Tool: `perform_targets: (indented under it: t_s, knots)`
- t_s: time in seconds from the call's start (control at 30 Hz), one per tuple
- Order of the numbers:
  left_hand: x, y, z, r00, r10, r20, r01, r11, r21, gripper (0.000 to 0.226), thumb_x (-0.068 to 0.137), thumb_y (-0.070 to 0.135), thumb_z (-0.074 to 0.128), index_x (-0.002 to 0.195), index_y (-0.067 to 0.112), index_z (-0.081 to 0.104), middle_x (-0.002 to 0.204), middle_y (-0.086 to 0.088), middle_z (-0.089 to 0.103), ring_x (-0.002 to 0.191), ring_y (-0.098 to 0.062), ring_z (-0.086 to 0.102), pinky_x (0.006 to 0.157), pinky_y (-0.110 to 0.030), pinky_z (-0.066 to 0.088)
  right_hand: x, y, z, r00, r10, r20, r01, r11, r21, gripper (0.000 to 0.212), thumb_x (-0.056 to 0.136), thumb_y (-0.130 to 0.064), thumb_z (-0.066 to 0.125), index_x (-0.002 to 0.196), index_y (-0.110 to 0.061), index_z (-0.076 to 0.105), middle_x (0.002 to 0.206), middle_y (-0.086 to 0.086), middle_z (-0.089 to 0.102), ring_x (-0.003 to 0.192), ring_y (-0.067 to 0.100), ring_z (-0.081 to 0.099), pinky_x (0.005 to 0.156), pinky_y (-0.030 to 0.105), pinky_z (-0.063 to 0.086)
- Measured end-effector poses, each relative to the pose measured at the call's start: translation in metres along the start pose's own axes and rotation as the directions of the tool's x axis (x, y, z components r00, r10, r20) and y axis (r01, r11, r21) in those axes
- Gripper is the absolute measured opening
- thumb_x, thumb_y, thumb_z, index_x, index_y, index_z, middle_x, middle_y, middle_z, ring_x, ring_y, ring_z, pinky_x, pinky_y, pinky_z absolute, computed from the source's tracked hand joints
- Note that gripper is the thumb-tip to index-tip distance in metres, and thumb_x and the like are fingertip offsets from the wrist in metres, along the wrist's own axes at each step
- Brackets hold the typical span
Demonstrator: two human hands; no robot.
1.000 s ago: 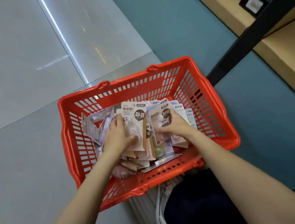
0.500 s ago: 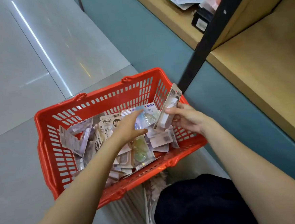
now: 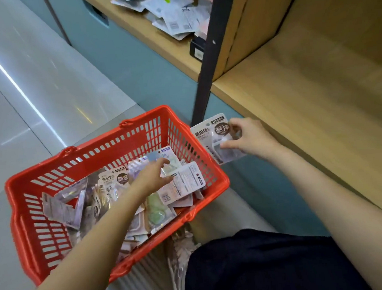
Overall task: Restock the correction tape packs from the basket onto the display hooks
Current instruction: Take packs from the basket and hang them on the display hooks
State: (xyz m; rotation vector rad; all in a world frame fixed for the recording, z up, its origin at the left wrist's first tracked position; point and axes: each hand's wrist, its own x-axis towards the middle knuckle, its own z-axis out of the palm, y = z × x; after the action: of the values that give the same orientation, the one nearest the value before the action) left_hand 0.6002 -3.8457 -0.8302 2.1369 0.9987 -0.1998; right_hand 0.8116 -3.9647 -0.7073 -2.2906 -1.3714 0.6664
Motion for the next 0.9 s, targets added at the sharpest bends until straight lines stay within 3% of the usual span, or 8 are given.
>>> perform_targets:
  t_s: [0.13,0.27,0.4,0.47,0.6,0.73,0.8,0.9]
  knots:
    - [0.015,0.008,0.045,0.993,-0.007,0.115,-0.016,0.981,0.193,0.079,0.082,0.023,0.067,0.146,0.016,0.022,0.150,-0.012,0.027,0.129,-0.033,0.039,0.107,-0.039,0.034,-0.011,0.011,-0.004,0.998,-0.029,-0.063,0.021,0.991,-0.131,0.021,0.073,-0.027,0.077,0.081,-0.014,0.061,0.083,0.003,0.065,0.074,0.019,0.049,0.060,0.032,0.029]
    - [0.035,0.010,0.062,0.991,-0.097,0.091,0.056,0.927,0.371,0.082,0.085,0.019,0.062,0.149,0.018,0.011,0.156,-0.007,0.014,0.140,-0.033,0.018,0.112,-0.048,0.027,-0.007,0.021,0.017,0.998,-0.015,0.058,0.021,0.993,-0.117,0.035,0.077,-0.031,0.073,0.066,-0.031,0.040,0.084,0.004,0.051,0.083,0.020,0.041,0.067,0.029,0.024]
    - [0.047,0.004,0.073,0.987,-0.158,-0.033,0.154,0.857,0.492,0.060,0.093,0.020,0.047,0.146,0.014,0.019,0.151,-0.008,0.028,0.140,-0.027,0.022,0.113,-0.050,0.016,-0.002,0.032,0.024,0.992,-0.068,0.105,0.083,0.985,-0.153,0.030,0.081,-0.031,0.069,0.074,-0.028,0.040,0.080,0.002,0.048,0.083,0.018,0.035,0.063,0.029,0.022]
    - [0.044,0.001,0.080,0.993,-0.086,-0.078,0.114,0.836,0.537,0.046,0.092,0.018,0.046,0.136,0.013,0.033,0.138,-0.008,0.044,0.129,-0.027,0.039,0.109,-0.045,0.024,0.000,0.038,0.022,0.990,-0.087,0.111,0.103,0.984,-0.147,0.027,0.080,-0.028,0.070,0.078,-0.021,0.043,0.075,0.003,0.053,0.081,0.022,0.042,0.061,0.032,0.023]
    - [0.026,0.009,0.074,0.999,0.029,-0.033,-0.011,0.888,0.461,0.021,0.090,0.020,0.052,0.109,0.010,0.054,0.112,-0.010,0.058,0.105,-0.028,0.056,0.079,-0.037,0.045,-0.005,0.043,0.022,0.989,-0.086,0.123,0.096,0.992,-0.079,0.030,0.078,-0.027,0.072,0.076,-0.018,0.044,0.072,0.000,0.055,0.071,0.021,0.049,0.055,0.028,0.031]
    - [-0.010,0.006,0.024,0.917,0.165,-0.362,-0.080,0.968,0.236,0.015,0.085,0.018,0.060,0.095,0.006,0.061,0.102,-0.011,0.057,0.097,-0.032,0.053,0.067,-0.031,0.034,-0.019,0.036,0.008,0.999,-0.020,0.051,0.011,0.987,0.160,0.025,0.076,-0.020,0.075,0.093,-0.008,0.062,0.092,0.005,0.069,0.084,0.025,0.062,0.074,0.033,0.048]
    - [-0.026,0.020,-0.013,0.881,0.181,-0.438,-0.148,0.983,0.109,0.015,0.080,0.021,0.064,0.083,0.007,0.064,0.108,-0.012,0.060,0.101,-0.032,0.053,0.075,-0.034,0.038,-0.033,0.022,-0.008,0.996,0.088,0.010,-0.081,0.870,0.486,0.026,0.076,-0.010,0.074,0.101,-0.011,0.064,0.105,0.005,0.070,0.094,0.023,0.065,0.084,0.039,0.052]
    - [-0.061,0.089,-0.063,0.909,0.094,-0.406,-0.289,0.844,-0.453,0.026,0.077,0.037,0.058,0.076,0.011,0.064,0.091,-0.004,0.068,0.083,-0.012,0.063,0.072,-0.026,0.047,-0.062,-0.008,-0.036,0.992,0.102,0.073,-0.106,0.368,0.924,0.031,0.072,-0.004,0.069,0.102,-0.010,0.061,0.107,0.008,0.068,0.096,0.023,0.065,0.084,0.035,0.052]
